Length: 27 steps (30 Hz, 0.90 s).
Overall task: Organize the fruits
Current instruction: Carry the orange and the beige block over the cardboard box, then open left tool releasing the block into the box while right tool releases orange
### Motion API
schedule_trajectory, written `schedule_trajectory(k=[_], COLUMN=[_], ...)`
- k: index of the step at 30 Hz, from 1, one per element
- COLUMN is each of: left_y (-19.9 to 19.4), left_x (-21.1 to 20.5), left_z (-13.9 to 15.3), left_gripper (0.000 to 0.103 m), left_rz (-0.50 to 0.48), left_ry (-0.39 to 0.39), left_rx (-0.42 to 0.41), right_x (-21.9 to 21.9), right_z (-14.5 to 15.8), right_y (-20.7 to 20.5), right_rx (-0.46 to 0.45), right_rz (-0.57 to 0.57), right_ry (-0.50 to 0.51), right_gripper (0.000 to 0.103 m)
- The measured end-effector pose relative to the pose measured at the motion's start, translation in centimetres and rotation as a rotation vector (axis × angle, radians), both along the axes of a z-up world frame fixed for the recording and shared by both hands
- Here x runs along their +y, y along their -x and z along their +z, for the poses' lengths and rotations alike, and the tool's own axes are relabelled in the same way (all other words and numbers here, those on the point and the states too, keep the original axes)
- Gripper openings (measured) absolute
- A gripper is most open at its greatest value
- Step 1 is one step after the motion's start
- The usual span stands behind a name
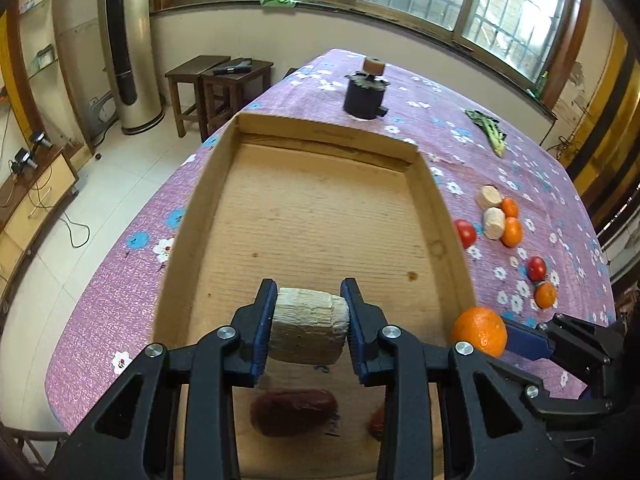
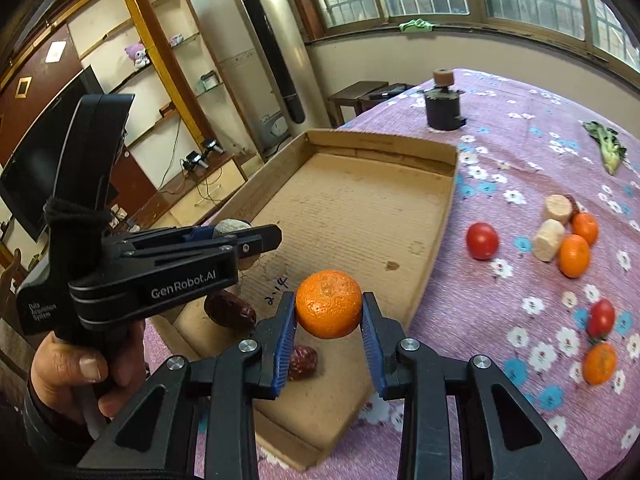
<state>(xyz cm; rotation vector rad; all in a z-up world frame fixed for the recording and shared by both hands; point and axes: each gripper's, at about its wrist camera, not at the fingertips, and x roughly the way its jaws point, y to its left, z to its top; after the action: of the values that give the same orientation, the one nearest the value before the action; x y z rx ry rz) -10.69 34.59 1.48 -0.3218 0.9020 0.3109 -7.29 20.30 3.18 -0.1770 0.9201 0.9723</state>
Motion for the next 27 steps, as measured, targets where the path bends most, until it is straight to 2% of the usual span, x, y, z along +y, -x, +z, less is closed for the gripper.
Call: schedule_trajectory(k=[13, 19, 20, 23, 27], left_y=[-0.7, -0.7, -0.7, -0.4, -0.1], left_x=[0.4, 0.0, 0.0, 0.2, 0.1], left_z=[-2.5, -2.6, -2.6, -2.5, -2.1], left_gripper=[0.030, 0.031, 0.034, 0.058, 0.058], left_rz=[-0.006, 0.004, 0.006, 0.018, 0.023], left_ry=[0.017, -0.019, -0.019, -0.009, -0.016], left_rx=[0.072, 0.086, 0.087, 0.083, 0.076], right_x=[3.2, 4.0, 4.2, 4.2, 3.9], right_z=[-2.9, -4.0, -4.0, -4.0, -3.6], right_y=[-0.6, -0.7, -0.7, -0.6, -0.2], right_rx=[0.012, 0.005, -0.004, -0.006, -0.012], right_rz=[0.056, 0.069, 0.074, 0.079, 0.074], right_ry=[0.098, 0.151, 0.158, 0.156, 0.145], right_gripper=[0.032, 0.035, 0.035, 0.041, 0.043])
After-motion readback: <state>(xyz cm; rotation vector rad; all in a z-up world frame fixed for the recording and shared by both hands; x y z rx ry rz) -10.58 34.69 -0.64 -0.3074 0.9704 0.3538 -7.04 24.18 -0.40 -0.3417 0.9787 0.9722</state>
